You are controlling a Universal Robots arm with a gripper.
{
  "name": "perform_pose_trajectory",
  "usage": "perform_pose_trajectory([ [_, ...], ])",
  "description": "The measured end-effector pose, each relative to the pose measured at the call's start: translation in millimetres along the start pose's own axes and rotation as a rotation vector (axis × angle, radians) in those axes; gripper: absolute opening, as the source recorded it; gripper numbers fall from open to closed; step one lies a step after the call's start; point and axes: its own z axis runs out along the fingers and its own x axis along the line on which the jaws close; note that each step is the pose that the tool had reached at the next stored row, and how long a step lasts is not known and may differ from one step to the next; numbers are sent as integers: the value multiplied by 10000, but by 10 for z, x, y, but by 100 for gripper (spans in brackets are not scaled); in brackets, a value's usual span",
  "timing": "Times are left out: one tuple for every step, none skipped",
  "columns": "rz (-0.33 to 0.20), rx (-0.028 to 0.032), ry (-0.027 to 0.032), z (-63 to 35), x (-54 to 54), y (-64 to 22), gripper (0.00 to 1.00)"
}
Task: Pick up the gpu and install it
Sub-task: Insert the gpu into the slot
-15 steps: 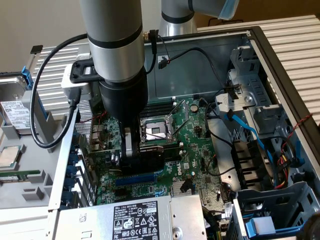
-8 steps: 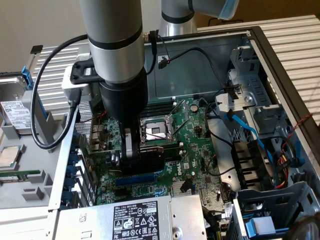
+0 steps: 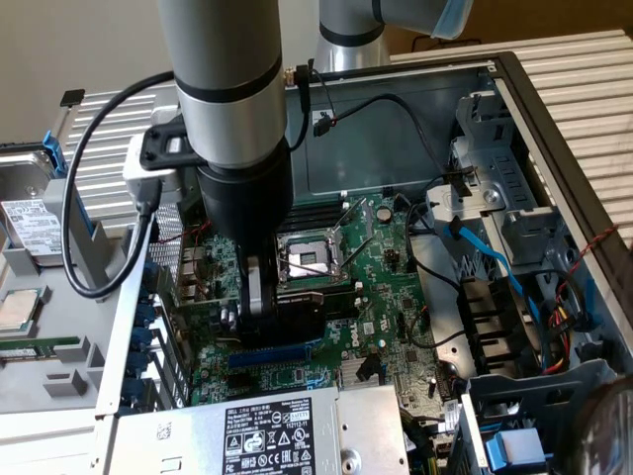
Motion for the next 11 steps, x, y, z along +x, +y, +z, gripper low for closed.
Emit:
perform_pose_trajectory([
  [-1, -1, 2, 3, 0, 2, 27],
  [-1, -1, 3, 4, 0, 4, 27],
  [-1, -1, 3, 6, 0, 6, 27],
  [-1, 0, 1, 8, 0, 10, 27],
  [-1, 1, 0, 11, 0, 15, 27],
  [-2, 1, 0, 14, 0, 19, 27],
  [-1, -1, 1, 15, 0, 23, 27],
  [-1, -2, 2, 15, 0, 23, 27],
  [-1, -3, 3, 14, 0, 24, 27],
  [0, -2, 2, 15, 0, 25, 27],
  [-1, -1, 2, 15, 1, 24, 27],
])
